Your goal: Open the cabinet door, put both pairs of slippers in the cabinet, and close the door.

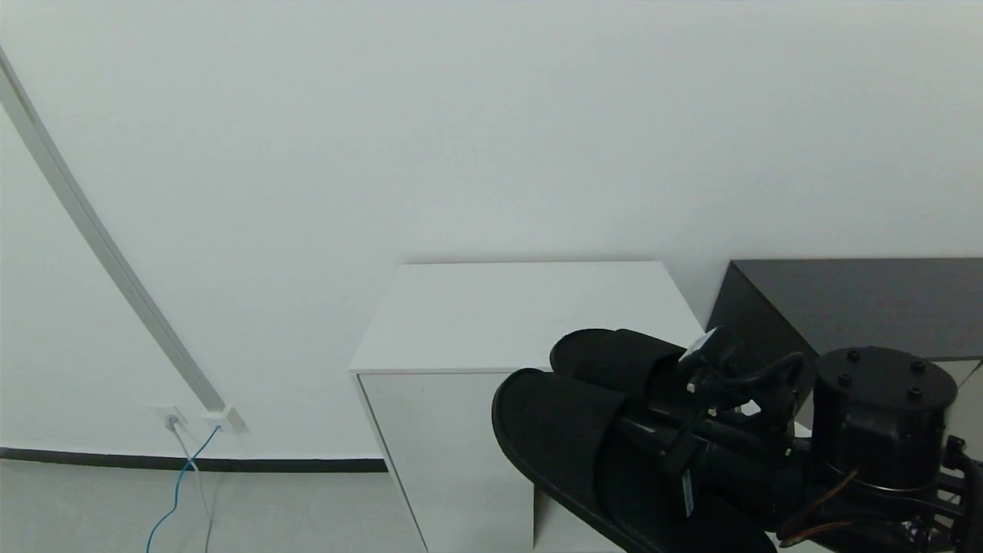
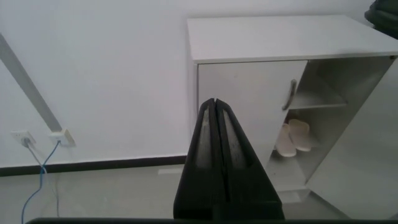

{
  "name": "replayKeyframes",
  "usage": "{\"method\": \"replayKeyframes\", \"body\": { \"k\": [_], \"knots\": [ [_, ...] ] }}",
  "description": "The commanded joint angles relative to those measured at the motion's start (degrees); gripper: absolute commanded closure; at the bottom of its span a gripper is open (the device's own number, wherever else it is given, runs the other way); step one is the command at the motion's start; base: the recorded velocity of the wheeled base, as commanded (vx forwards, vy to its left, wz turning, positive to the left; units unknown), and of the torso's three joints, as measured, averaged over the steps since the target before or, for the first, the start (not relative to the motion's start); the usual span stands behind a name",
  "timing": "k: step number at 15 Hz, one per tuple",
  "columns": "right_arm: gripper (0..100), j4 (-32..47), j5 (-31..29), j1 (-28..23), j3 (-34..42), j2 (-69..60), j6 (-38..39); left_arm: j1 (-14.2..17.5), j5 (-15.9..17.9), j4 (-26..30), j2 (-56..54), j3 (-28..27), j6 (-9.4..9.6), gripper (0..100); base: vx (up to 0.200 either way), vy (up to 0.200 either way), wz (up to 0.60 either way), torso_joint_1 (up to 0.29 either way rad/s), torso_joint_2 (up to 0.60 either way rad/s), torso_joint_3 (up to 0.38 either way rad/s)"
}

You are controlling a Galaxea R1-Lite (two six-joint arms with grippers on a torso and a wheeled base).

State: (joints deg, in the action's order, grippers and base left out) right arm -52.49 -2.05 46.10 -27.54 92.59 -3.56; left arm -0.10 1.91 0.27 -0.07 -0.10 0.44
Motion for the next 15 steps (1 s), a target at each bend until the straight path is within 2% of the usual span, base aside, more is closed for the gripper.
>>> {"method": "replayKeyframes", "body": {
  "k": [1,3,10,15],
  "knots": [
    [100,-0.2,-0.1,-0.1,-0.1,-0.1,-0.1,0.0,0.0,0.0,0.1,0.0,0.09,100,0.0,-0.2,0.0,-0.002,0.01,0.002],
    [100,-0.2,-0.1,-0.1,-0.1,-0.2,-0.1,0.0,0.0,-0.1,0.1,0.0,0.35,100,0.0,0.0,0.0,0.0,0.0,0.0],
    [100,-0.2,0.0,-0.6,1.2,1.4,-0.4,0.0,-1.4,-0.1,0.1,0.0,-1.23,100,0.0,0.0,0.0,0.0,0.0,0.0],
    [100,-1.1,0.1,-0.5,1.2,1.0,-0.4,0.0,-1.3,-0.1,0.1,0.0,-0.79,100,0.0,0.0,0.0,0.0,0.0,0.0]
  ]
}}
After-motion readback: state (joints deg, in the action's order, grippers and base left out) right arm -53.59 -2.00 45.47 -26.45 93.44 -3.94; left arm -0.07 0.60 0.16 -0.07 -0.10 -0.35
